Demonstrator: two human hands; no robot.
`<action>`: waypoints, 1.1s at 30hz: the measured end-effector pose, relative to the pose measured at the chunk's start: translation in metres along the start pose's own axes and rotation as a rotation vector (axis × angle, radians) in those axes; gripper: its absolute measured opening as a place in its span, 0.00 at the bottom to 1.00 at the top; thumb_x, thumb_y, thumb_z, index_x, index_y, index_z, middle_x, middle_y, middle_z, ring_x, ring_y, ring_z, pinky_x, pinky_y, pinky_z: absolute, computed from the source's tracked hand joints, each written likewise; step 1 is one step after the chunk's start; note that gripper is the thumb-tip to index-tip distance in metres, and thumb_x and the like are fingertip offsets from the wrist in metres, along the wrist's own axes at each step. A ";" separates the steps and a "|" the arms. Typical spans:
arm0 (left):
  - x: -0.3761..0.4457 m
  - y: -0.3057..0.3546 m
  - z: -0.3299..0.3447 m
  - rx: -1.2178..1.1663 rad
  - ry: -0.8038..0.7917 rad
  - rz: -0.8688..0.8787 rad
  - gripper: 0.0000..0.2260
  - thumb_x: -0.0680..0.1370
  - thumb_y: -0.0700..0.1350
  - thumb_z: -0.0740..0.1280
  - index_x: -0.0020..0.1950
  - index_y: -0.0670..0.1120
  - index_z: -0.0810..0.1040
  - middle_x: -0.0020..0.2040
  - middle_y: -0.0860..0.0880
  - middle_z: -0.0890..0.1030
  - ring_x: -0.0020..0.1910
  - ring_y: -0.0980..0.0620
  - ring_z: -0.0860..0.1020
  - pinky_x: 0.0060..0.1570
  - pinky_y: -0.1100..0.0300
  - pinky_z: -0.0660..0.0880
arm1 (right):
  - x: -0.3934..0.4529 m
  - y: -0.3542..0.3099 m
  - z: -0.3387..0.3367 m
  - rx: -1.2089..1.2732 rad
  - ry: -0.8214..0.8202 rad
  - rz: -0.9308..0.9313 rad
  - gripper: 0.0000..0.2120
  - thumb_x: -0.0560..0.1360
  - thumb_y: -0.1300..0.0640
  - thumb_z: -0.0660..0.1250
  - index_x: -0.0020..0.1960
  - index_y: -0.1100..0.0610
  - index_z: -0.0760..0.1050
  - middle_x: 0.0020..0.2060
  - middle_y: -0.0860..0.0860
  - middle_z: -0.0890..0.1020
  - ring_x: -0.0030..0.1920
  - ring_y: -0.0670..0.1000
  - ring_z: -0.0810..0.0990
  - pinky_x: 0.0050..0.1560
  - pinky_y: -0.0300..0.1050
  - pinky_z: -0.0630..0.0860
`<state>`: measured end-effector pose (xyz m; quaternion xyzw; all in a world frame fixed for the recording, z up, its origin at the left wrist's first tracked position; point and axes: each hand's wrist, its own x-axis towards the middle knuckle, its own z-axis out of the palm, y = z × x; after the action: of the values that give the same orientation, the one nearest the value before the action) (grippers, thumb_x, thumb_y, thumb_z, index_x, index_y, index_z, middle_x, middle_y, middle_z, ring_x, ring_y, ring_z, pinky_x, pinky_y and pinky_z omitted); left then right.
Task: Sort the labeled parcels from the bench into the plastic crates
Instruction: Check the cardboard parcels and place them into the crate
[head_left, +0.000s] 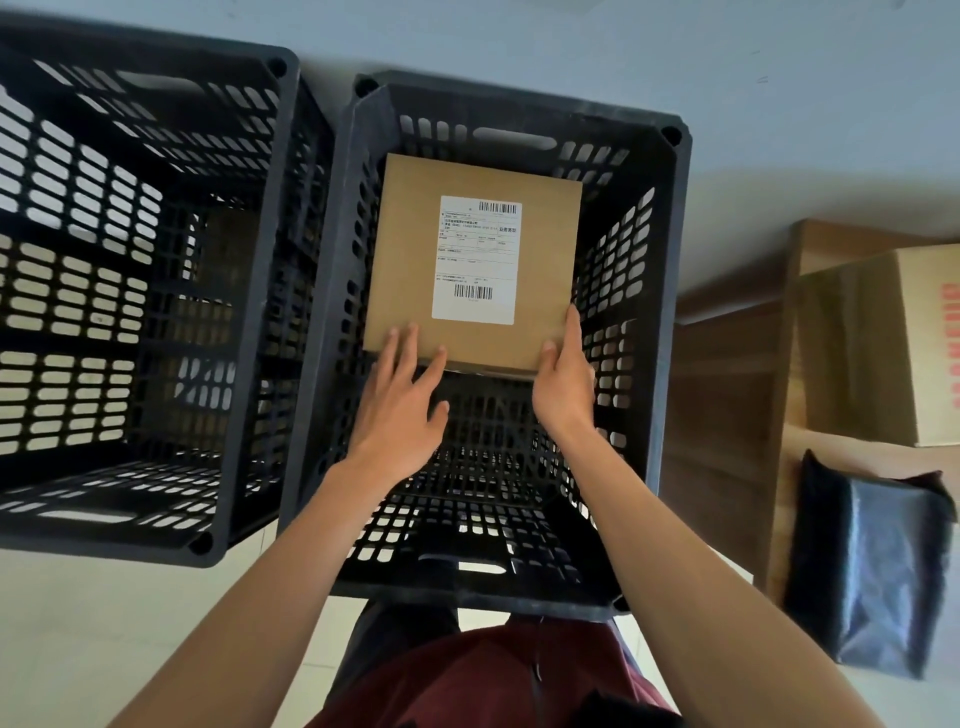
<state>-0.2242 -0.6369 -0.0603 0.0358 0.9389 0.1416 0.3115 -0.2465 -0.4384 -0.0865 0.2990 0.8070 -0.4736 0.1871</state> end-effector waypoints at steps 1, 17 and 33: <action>-0.001 -0.001 0.000 0.004 0.004 0.002 0.32 0.86 0.51 0.60 0.86 0.55 0.47 0.83 0.50 0.30 0.81 0.48 0.29 0.78 0.46 0.42 | 0.000 0.000 0.000 -0.011 -0.008 0.000 0.28 0.89 0.54 0.51 0.85 0.43 0.45 0.69 0.50 0.73 0.69 0.53 0.74 0.73 0.55 0.72; -0.016 0.014 -0.006 -0.020 0.161 -0.036 0.25 0.85 0.49 0.62 0.83 0.52 0.61 0.85 0.46 0.51 0.84 0.46 0.47 0.80 0.38 0.50 | -0.041 -0.002 -0.039 -0.104 -0.071 -0.251 0.25 0.86 0.55 0.61 0.82 0.54 0.61 0.67 0.51 0.77 0.58 0.48 0.77 0.67 0.52 0.77; -0.121 0.116 -0.045 -0.433 0.474 0.095 0.24 0.85 0.49 0.65 0.81 0.54 0.65 0.79 0.54 0.69 0.72 0.44 0.72 0.72 0.54 0.67 | -0.134 -0.015 -0.158 -0.200 0.066 -0.735 0.20 0.84 0.53 0.66 0.75 0.56 0.73 0.71 0.51 0.78 0.73 0.50 0.74 0.72 0.44 0.69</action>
<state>-0.1567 -0.5558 0.0773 -0.0215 0.9308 0.3567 0.0776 -0.1584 -0.3459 0.0778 -0.0149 0.9082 -0.4183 0.0069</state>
